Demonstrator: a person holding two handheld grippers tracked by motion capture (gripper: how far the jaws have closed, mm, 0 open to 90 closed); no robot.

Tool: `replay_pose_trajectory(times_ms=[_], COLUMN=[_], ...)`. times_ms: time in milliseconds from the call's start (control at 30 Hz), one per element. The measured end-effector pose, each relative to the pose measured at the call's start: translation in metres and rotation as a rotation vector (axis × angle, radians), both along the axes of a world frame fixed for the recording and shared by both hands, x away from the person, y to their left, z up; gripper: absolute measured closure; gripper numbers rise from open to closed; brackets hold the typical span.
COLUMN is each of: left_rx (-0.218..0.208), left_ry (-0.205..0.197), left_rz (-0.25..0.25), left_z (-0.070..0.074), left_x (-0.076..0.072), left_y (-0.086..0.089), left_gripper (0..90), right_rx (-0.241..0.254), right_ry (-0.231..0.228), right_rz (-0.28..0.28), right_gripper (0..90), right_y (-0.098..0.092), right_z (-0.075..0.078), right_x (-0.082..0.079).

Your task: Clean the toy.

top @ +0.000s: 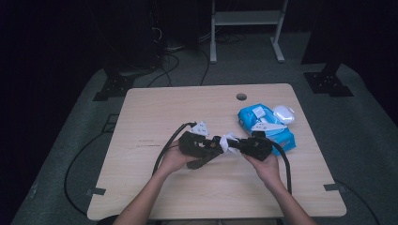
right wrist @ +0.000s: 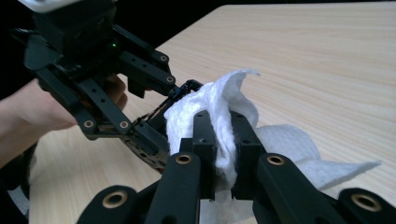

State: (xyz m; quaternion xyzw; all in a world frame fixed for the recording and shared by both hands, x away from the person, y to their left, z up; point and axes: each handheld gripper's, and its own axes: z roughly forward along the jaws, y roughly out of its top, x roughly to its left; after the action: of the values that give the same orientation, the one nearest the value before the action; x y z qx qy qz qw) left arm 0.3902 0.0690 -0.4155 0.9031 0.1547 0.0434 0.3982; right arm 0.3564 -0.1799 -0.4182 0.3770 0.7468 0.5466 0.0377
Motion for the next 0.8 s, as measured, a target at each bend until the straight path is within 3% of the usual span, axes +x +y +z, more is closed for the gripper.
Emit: replay_pose_trajectory(times_ms=[133,400,800], left_rx=[0.040,0.114,0.111], left_ry=[0.048,0.056,0.082], left_rz=[-0.006,0.021,0.032], left_z=[-0.004,-0.012,-0.021], left_x=[0.002,0.003,0.005], left_y=[-0.004,-0.010,-0.009], left_gripper=[57.3,57.3,56.7], right_rx=[-0.016,-0.040,-0.063], right_ry=[0.009,0.035,0.044], right_rz=[-0.006,-0.008,-0.003], right_gripper=[82.3,82.3,82.3], right_y=[0.000,0.003,0.005], right_z=[-0.004,-0.014,-0.017], right_x=[0.003,0.004,0.005])
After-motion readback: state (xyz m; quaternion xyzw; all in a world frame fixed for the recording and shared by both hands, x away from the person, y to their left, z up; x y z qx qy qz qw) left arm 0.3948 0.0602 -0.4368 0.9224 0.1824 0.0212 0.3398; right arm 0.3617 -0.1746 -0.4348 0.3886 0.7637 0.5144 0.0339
